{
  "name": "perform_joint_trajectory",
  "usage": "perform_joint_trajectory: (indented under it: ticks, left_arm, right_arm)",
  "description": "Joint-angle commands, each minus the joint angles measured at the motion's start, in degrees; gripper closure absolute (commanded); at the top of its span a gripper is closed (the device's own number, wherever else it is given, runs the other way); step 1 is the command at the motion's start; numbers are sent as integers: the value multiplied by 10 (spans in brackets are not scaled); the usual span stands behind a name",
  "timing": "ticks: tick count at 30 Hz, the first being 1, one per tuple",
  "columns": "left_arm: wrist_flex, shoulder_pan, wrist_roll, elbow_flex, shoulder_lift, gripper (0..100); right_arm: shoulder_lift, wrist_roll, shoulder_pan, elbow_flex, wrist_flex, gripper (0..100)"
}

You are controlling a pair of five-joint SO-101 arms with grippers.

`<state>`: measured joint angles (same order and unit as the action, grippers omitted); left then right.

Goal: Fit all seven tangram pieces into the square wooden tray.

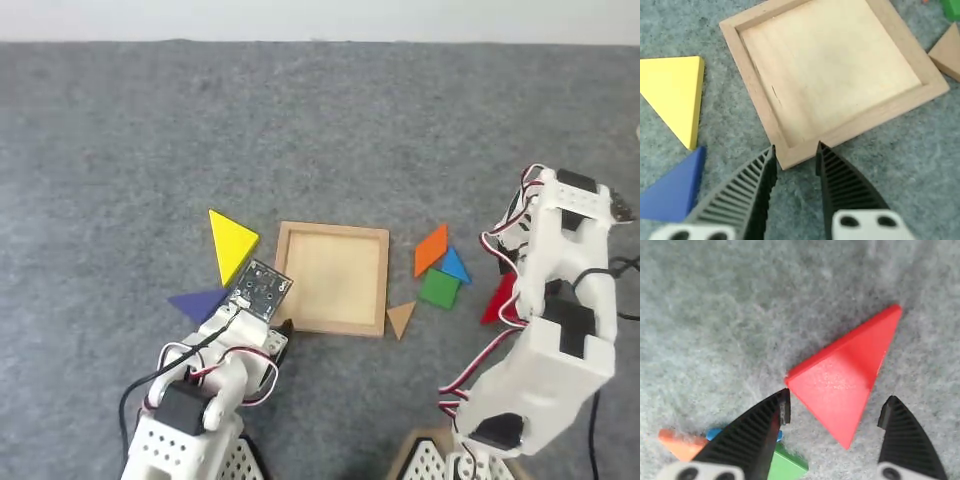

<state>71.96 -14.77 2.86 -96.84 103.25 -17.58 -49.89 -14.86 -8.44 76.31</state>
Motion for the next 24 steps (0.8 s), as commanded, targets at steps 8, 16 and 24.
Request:
perform_joint_trajectory:
  ticks: [8, 16, 24]
  left_arm:
    - [-1, 2, -3, 4, 11, 866]
    - [-1, 2, -3, 4, 11, 866]
    - [-1, 2, -3, 4, 11, 866]
  right_arm:
    - [-32, 21, 3, 26, -24, 699]
    - [-37, 20, 0, 38, -26, 701]
    - [-38, -30, -31, 53, -26, 702]
